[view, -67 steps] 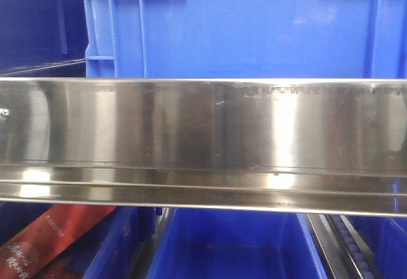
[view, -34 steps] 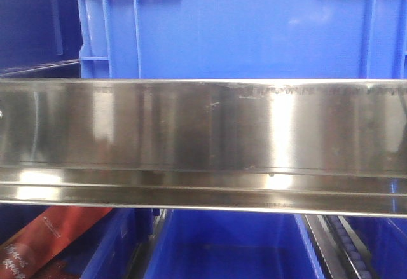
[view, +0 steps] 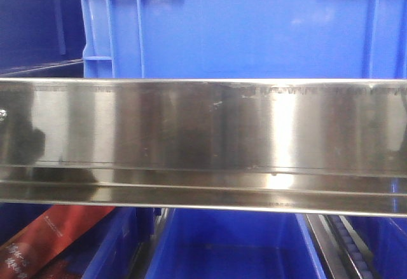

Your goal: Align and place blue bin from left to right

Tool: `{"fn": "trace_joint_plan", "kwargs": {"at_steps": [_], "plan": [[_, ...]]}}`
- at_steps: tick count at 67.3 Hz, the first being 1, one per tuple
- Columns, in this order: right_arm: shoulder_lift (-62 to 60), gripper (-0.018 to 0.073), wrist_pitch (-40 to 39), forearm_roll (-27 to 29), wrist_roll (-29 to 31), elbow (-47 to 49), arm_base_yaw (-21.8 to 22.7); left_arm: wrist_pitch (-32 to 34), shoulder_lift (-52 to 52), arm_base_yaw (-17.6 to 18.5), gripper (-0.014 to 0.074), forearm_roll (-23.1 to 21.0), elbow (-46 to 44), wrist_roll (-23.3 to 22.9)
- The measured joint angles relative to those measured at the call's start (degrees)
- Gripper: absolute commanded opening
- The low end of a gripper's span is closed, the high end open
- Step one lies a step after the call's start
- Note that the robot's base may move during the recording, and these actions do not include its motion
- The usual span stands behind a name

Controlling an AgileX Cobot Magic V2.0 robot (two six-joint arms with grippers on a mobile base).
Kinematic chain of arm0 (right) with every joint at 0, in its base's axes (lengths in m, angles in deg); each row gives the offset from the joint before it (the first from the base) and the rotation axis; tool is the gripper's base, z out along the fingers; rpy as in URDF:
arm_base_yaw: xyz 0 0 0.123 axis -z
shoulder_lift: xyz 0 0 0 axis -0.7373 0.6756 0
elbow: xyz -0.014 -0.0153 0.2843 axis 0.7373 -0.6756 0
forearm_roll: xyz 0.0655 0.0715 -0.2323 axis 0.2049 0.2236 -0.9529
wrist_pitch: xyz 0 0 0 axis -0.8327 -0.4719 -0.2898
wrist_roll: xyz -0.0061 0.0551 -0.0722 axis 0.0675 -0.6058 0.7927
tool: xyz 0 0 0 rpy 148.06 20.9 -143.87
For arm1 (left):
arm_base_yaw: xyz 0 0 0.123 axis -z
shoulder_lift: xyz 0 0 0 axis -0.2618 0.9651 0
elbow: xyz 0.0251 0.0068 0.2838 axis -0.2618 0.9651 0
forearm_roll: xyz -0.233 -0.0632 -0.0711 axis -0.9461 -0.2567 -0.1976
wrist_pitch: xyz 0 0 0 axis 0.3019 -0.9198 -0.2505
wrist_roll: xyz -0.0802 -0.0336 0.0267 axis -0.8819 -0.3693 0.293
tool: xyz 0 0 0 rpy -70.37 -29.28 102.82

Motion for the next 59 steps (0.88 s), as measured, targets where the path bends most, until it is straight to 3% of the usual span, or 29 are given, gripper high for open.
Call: {"fn": "trace_joint_plan", "kwargs": {"at_steps": [59], "plan": [[0.0, -0.0080, 0.0, 0.0, 0.0, 0.0, 0.0, 0.7, 0.0, 0.0, -0.0111, 0.3, 0.1, -0.6]]}}
